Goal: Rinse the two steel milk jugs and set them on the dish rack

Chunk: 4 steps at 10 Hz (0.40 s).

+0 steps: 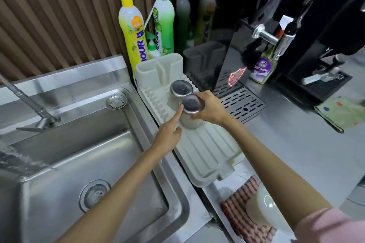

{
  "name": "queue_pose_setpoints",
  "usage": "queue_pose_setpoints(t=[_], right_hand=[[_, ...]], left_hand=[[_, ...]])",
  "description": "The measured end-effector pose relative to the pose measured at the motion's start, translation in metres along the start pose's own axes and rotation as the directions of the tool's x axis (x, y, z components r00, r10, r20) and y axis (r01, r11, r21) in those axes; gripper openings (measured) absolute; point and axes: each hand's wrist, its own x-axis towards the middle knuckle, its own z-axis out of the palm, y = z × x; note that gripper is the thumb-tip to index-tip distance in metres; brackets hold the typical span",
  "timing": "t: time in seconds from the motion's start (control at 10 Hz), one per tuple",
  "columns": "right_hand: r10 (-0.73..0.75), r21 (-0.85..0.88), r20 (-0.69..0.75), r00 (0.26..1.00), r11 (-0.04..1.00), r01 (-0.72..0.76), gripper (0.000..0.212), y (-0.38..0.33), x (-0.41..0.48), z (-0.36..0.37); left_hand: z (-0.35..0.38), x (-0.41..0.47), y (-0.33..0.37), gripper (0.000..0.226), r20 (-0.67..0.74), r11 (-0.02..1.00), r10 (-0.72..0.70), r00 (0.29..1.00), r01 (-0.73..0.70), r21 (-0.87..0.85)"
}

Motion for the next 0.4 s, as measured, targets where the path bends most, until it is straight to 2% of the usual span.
queue_pose_setpoints(t=[0.1, 0.2, 0.3, 0.4], right_hand=[[0.020, 0.022, 0.026, 0.999, 1.000, -0.021, 0.064, 0.004, -0.003, -0.003], [0.118, 0.120, 0.024, 0.993, 0.985, -0.120, 0.074, 0.008, -0.006, 0.002], [0.162, 0.102, 0.026, 0.986, 0.981, -0.164, 0.077, 0.012, -0.002, 0.008], [0.149, -0.046, 0.057, 0.987, 0.988, -0.147, 0.083, 0.005, 0.001, 0.006]], left_hand=[[0.001, 0.002, 0.002, 0.068, 0.030, 0.998, -0.017, 0.999, 0.015, 0.054], [0.001, 0.003, 0.007, 0.068, 0.091, 0.993, -0.042, 0.995, 0.031, 0.113], [0.000, 0.005, 0.008, 0.068, 0.125, 0.991, -0.022, 0.992, 0.005, 0.133], [-0.009, 0.000, 0.002, 0.063, 0.049, 0.999, -0.021, 0.999, 0.019, 0.042]])
